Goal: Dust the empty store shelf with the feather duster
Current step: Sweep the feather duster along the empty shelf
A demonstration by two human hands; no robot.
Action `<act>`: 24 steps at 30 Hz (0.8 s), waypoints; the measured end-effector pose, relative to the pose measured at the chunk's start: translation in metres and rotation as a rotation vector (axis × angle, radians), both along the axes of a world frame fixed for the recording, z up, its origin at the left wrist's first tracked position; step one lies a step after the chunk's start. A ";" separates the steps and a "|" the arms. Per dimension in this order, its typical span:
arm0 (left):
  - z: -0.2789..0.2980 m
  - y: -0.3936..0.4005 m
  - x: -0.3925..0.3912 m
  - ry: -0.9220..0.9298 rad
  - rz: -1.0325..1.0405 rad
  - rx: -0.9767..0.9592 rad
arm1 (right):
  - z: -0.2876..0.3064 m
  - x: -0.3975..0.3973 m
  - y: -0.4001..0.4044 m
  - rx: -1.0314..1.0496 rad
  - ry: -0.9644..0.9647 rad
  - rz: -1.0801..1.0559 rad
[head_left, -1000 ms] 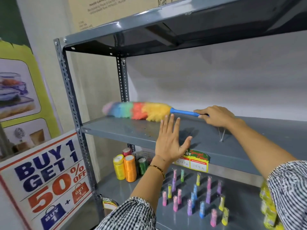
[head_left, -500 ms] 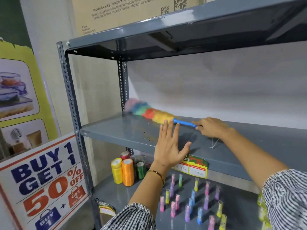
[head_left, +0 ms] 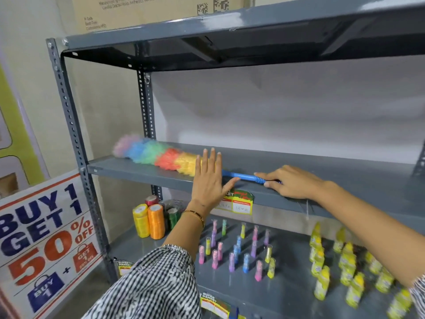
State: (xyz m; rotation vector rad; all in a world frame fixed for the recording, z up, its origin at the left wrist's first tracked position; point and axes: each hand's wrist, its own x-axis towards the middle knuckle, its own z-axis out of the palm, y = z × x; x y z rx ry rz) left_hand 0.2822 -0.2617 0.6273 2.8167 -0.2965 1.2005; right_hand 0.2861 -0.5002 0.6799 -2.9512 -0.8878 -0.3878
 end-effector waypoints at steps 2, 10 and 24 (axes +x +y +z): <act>0.002 -0.003 -0.009 0.004 -0.016 0.003 | 0.000 -0.017 -0.004 -0.002 -0.001 0.000; 0.003 -0.017 -0.044 -0.026 -0.096 -0.005 | -0.003 -0.069 -0.020 -0.020 -0.029 -0.004; 0.018 -0.016 -0.049 -0.070 -0.171 -0.036 | 0.004 -0.058 -0.046 0.210 -0.182 -0.223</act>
